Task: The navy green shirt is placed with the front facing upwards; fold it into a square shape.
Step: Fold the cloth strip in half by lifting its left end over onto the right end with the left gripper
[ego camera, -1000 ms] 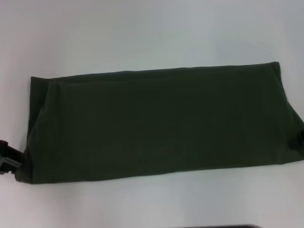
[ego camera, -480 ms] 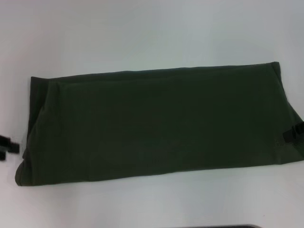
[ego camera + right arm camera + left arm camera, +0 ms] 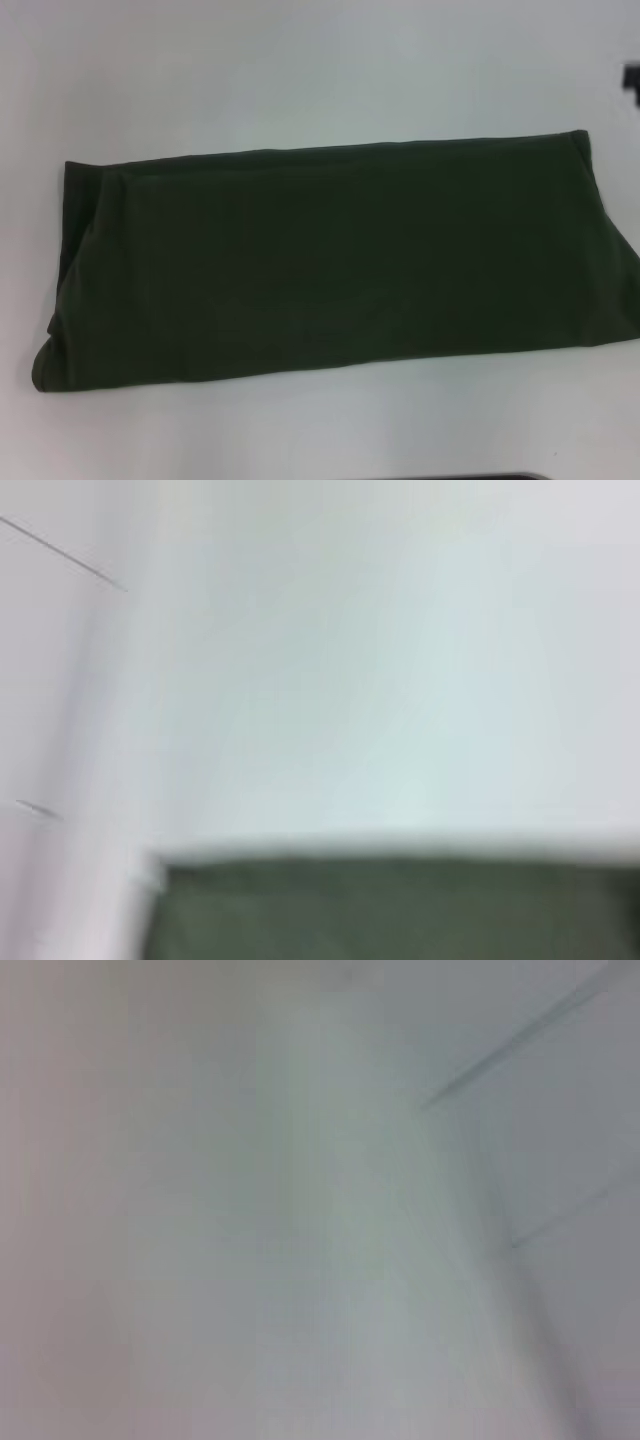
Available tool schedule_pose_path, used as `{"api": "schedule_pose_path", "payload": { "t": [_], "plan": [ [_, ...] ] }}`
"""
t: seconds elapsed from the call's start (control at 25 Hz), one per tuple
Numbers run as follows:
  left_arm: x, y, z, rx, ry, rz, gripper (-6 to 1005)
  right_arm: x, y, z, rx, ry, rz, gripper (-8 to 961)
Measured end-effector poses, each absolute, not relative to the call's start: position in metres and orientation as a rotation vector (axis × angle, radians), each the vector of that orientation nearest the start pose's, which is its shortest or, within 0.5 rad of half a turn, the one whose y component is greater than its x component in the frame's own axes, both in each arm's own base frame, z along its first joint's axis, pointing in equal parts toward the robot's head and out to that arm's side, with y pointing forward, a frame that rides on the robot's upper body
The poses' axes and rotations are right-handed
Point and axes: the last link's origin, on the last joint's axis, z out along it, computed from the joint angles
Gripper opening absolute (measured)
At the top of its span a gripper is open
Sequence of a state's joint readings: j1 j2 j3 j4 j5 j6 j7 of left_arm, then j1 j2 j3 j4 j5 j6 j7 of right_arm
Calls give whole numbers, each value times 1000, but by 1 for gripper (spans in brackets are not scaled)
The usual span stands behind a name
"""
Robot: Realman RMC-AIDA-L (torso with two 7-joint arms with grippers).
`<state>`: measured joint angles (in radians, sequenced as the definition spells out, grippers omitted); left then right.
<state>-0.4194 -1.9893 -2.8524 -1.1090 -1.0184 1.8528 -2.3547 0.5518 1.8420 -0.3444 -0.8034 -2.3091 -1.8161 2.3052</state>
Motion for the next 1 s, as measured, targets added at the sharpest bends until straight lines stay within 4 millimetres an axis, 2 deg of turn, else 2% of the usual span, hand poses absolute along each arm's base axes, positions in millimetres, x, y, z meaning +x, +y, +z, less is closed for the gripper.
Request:
{"api": "schedule_pose_path", "payload": {
  "t": [0.08, 0.16, 0.24, 0.4, 0.68, 0.84, 0.92, 1.0],
  "plan": [
    [-296, 295, 145, -2183, -1453, -1027, 625, 302, 329, 138, -2290, 1625, 799, 724],
    [-294, 297, 138, -2204, -1384, -1127, 636, 301, 330, 130, -2297, 1568, 895, 720],
    [-294, 298, 133, -2218, -1380, -1147, 633, 304, 333, 122, -2279, 1562, 932, 715],
    [-293, 299, 129, -2237, -1387, -1145, 627, 308, 335, 111, -2268, 1593, 920, 720],
    [-289, 297, 122, -2293, -1421, -1105, 646, 296, 331, 99, -2403, 1589, 855, 728],
    [-288, 296, 119, -2303, -1439, -1105, 659, 293, 332, 98, -2412, 1594, 859, 793],
    [-287, 295, 117, -2311, -1510, -1097, 689, 292, 331, 97, -2421, 1612, 860, 832],
    [-285, 295, 112, -2315, -1651, -1054, 744, 290, 329, 96, -2432, 1632, 861, 878]
  ]
}}
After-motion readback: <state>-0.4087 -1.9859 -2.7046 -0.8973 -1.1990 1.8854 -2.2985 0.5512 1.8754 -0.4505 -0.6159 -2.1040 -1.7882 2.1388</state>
